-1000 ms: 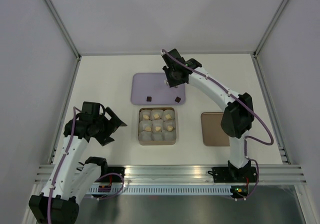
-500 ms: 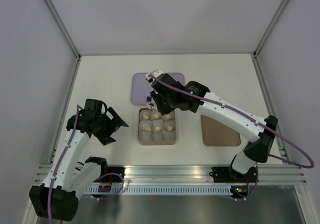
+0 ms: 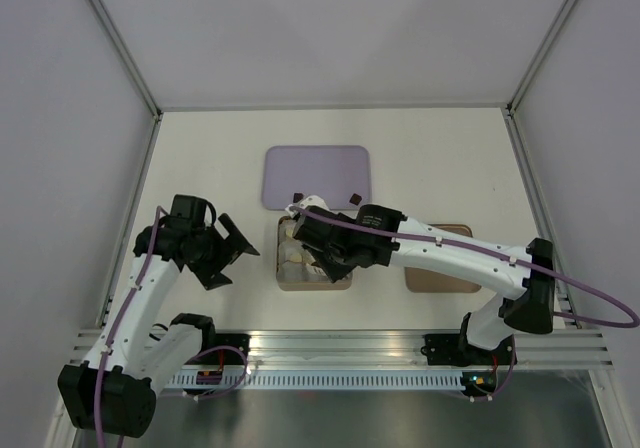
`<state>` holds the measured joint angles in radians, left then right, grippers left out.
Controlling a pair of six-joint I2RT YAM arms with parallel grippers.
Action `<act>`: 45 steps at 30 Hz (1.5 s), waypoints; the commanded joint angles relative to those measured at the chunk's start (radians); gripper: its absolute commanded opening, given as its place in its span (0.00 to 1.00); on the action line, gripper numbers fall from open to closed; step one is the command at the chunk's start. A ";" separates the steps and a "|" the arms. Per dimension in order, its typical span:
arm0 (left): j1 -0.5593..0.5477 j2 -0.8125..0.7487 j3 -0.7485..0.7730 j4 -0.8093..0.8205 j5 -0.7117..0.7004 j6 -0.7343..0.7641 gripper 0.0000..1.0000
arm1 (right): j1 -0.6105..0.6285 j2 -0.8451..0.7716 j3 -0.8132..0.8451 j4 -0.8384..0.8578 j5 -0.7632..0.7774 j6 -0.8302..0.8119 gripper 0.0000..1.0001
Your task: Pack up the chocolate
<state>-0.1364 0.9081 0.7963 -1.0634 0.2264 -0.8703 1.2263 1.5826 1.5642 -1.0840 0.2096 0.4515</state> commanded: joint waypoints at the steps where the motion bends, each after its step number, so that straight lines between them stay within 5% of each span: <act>1: -0.006 -0.009 0.035 -0.032 0.062 0.039 0.99 | -0.004 -0.070 -0.016 -0.149 0.073 0.165 0.10; 45: -0.008 -0.061 0.067 -0.118 0.042 0.019 0.99 | -0.050 0.059 -0.027 -0.111 0.060 0.144 0.09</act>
<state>-0.1398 0.8600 0.8207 -1.1347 0.2382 -0.8577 1.1873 1.6363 1.5173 -1.2030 0.2806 0.6060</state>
